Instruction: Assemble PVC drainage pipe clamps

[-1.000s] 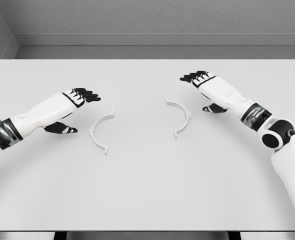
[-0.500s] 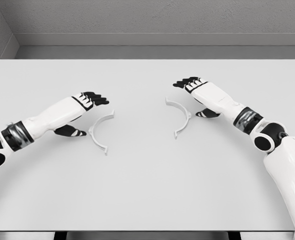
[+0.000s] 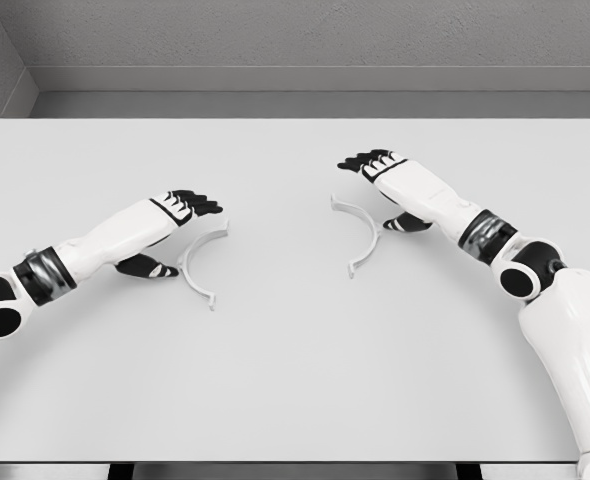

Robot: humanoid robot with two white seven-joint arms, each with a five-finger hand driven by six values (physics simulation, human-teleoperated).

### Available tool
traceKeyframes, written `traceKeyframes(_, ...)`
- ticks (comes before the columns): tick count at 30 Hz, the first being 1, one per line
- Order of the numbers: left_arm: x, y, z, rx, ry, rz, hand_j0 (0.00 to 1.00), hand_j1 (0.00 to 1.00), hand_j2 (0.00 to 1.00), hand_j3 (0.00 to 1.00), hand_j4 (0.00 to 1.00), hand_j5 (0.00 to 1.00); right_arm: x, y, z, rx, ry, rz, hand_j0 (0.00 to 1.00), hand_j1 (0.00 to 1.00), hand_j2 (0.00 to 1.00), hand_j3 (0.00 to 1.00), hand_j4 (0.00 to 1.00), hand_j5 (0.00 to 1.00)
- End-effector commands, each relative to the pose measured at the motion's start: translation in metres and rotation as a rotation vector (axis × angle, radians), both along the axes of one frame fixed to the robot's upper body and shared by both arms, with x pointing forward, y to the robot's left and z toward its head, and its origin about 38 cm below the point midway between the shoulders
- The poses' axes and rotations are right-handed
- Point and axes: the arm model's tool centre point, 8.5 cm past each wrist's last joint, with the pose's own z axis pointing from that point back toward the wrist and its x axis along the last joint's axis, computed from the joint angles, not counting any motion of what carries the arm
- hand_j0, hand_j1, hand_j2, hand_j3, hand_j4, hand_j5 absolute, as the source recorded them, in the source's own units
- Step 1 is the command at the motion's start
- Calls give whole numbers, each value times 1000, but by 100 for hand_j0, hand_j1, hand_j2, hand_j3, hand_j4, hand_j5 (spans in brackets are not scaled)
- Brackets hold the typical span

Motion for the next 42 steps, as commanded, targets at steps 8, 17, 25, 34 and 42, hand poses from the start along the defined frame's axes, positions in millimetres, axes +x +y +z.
traceKeyframes(8, 1, -17, -3, -46, 4, -13, 100, 100, 100, 100, 100, 100, 2, -6, -9, 2, 31, -19, 100, 100, 100, 100, 100, 100)
traceKeyframes(17, 1, -33, -3, -86, 1, -32, 100, 100, 100, 100, 100, 100, -1, 8, -11, 4, 35, 12, 100, 100, 100, 100, 100, 100)
traceKeyframes(25, 1, -45, -4, -112, 1, -44, 100, 100, 100, 100, 100, 100, -6, 27, 1, 15, -5, 57, 100, 100, 100, 100, 100, 100)
traceKeyframes(34, 1, -43, -3, -110, 0, -43, 100, 100, 100, 100, 100, 100, -6, 30, 2, 14, -10, 67, 100, 100, 100, 100, 100, 100)
traceKeyframes(42, 1, -14, 2, -47, -4, -11, 100, 100, 100, 100, 100, 100, -6, 22, 2, 13, -10, 52, 100, 100, 100, 100, 100, 100)
